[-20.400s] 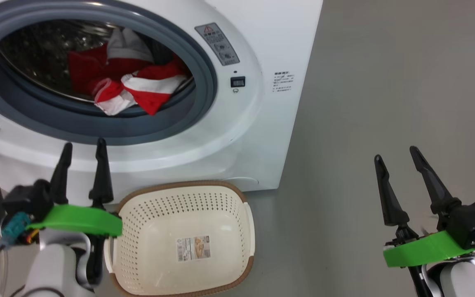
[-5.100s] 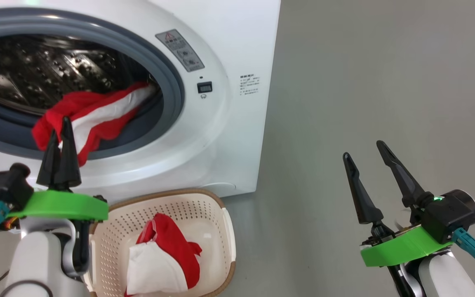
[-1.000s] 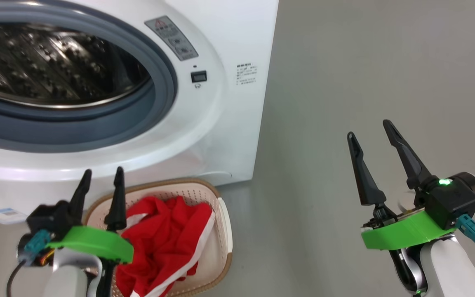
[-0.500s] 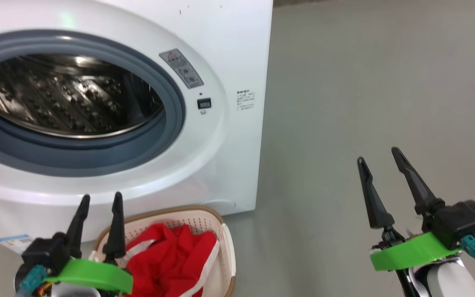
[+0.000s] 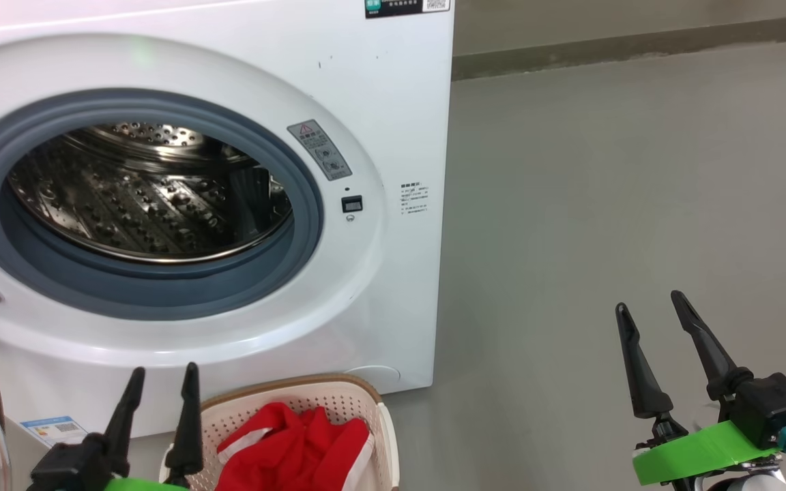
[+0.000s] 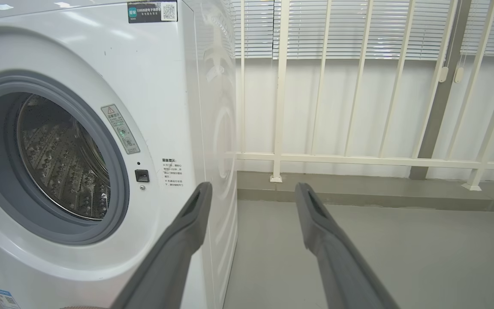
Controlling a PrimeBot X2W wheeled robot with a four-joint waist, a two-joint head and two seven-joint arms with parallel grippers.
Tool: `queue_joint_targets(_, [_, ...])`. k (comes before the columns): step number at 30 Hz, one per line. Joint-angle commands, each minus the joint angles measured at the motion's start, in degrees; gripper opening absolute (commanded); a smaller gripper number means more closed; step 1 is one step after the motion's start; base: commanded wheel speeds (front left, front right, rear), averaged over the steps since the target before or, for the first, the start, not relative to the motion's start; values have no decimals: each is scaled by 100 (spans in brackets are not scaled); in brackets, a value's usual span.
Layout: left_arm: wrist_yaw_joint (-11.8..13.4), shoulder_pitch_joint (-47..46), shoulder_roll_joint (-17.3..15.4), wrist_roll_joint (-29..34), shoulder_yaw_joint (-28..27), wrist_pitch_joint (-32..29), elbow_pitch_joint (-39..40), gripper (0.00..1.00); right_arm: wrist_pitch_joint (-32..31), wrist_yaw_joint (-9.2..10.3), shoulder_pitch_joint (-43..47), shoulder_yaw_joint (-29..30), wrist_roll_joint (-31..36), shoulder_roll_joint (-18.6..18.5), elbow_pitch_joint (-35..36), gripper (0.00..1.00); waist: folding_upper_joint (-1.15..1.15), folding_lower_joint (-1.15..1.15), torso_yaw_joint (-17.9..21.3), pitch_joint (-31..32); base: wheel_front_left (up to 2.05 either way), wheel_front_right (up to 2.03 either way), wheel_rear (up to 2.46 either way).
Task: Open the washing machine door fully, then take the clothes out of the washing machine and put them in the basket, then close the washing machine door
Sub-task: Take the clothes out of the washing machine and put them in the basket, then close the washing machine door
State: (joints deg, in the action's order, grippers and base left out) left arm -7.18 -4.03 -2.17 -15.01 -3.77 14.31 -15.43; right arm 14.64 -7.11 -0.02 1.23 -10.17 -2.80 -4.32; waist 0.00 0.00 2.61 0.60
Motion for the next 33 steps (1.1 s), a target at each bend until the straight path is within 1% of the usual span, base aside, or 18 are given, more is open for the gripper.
queue_joint_targets(1, [-30,-16,-72,46,-252,69,196,100,36,-37,-53,-95,-25,-34,128,100,0,0,-17,62,0,0,0])
queue_joint_targets(7, [-30,164,-72,136,-405,69,291,100,36,-37,19,-92,-28,-61,115,100,0,0,2,112,0,0,0])
queue_joint_targets(25, [-31,172,-96,223,-506,69,336,100,36,-37,18,-107,-23,-63,131,100,0,0,7,128,-1,1,0])
queue_joint_targets(33, [-31,175,-89,310,-543,69,391,100,36,-37,-5,-98,-34,-49,143,100,0,0,32,141,-79,79,0])
